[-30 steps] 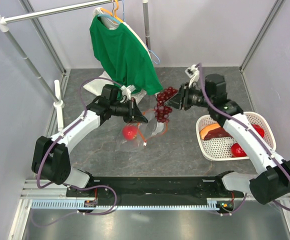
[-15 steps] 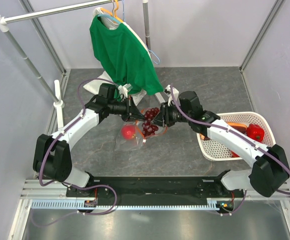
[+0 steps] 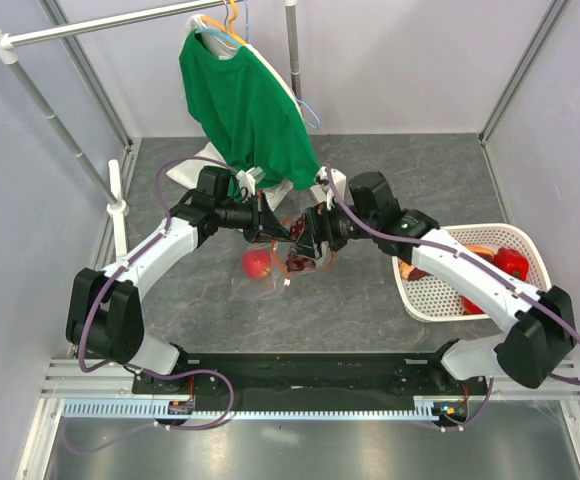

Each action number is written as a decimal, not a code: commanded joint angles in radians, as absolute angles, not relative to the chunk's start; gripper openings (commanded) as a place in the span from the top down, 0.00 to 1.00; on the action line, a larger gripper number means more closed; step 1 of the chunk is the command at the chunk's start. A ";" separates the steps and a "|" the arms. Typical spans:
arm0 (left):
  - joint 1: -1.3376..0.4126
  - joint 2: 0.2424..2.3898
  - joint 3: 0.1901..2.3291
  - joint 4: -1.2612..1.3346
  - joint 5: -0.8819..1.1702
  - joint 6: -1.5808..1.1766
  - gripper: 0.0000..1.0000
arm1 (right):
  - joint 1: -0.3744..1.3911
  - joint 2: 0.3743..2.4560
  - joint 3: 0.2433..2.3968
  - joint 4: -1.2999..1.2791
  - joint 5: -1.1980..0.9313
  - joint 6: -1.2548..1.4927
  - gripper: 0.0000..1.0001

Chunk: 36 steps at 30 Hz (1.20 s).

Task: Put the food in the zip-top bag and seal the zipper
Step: Place the fake fruit in the zipper food storage bag, then adjust the zipper food storage bag at the center of the board.

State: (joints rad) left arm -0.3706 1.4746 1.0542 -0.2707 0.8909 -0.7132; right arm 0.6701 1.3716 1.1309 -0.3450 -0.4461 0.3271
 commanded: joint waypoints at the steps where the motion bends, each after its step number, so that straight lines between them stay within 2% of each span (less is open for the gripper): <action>1: -0.365 1.450 1.081 -0.227 0.940 -0.744 0.98 | 0.655 1.261 1.224 -0.439 -0.456 0.258 0.12; 5: -0.364 1.451 1.078 -0.227 0.942 -0.744 0.98 | 0.631 1.204 1.180 -0.480 -0.451 0.258 0.08; 9: -0.357 1.450 1.080 -0.224 0.946 -0.744 0.98 | 0.574 1.223 1.157 -0.517 -0.485 0.256 0.11; 13: -0.354 1.440 1.081 -0.225 0.951 -0.742 0.98 | 0.516 1.236 1.091 -0.511 -0.460 0.282 0.26; 14: -0.351 1.439 1.081 -0.225 0.951 -0.741 0.98 | 0.493 1.239 1.075 -0.502 -0.462 0.293 0.34; 21: -0.350 1.434 1.069 -0.225 0.954 -0.735 0.98 | 0.468 1.292 1.014 -0.417 -0.422 0.278 0.48; 25: -0.347 1.436 1.077 -0.224 0.956 -0.738 0.98 | 0.466 1.307 0.928 -0.408 -0.486 0.319 0.63; 28: -0.345 1.434 1.075 -0.224 0.954 -0.733 0.98 | 0.466 1.289 0.856 -0.358 -0.503 0.389 0.67; 36: -0.345 1.436 1.062 -0.225 0.948 -0.732 0.98 | 0.469 1.359 0.830 -0.239 -0.518 0.486 0.69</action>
